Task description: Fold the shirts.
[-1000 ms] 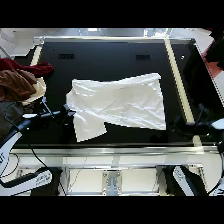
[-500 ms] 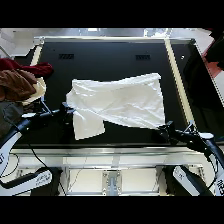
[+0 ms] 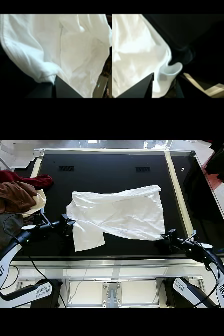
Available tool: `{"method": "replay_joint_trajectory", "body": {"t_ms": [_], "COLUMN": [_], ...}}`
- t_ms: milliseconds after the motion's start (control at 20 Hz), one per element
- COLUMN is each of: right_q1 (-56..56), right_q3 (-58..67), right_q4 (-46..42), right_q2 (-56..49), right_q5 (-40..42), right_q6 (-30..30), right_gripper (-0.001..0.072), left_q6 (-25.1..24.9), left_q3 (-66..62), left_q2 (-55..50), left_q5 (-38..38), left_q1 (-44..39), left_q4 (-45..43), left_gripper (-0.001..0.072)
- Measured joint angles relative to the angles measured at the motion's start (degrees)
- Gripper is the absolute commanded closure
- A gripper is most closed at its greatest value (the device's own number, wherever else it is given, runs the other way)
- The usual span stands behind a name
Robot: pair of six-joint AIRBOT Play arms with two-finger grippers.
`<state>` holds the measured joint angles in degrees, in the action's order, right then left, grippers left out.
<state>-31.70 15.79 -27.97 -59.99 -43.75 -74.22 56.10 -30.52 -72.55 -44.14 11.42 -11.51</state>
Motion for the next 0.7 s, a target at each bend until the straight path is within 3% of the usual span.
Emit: {"method": "replay_joint_trajectory", "body": {"t_ms": [50,350,550,700], "right_q1": [0.0,0.0,0.0,0.0], "right_q3": [0.2,1.3,9.6,22.9], "right_q4": [-0.3,2.6,3.5,-1.8], "right_q2": [-0.1,0.0,4.7,12.9], "right_q5": [1.0,-0.2,-9.1,-19.0], "right_q6": [0.1,5.2,15.1,22.0], "right_gripper": [0.0696,0.07,0.0702,0.0702], "left_q6": [0.0,-0.3,-8.8,-12.4], "left_q3": [0.0,-0.1,-2.2,-8.0], "left_q2": [0.0,0.2,6.3,17.2], "left_q5": [0.0,-0.1,-2.9,-4.0], "left_q1": [0.0,0.1,1.3,2.8], "left_q4": [0.0,0.0,-0.2,-3.4], "left_gripper": [0.0697,0.0699,0.0701,0.07]}}
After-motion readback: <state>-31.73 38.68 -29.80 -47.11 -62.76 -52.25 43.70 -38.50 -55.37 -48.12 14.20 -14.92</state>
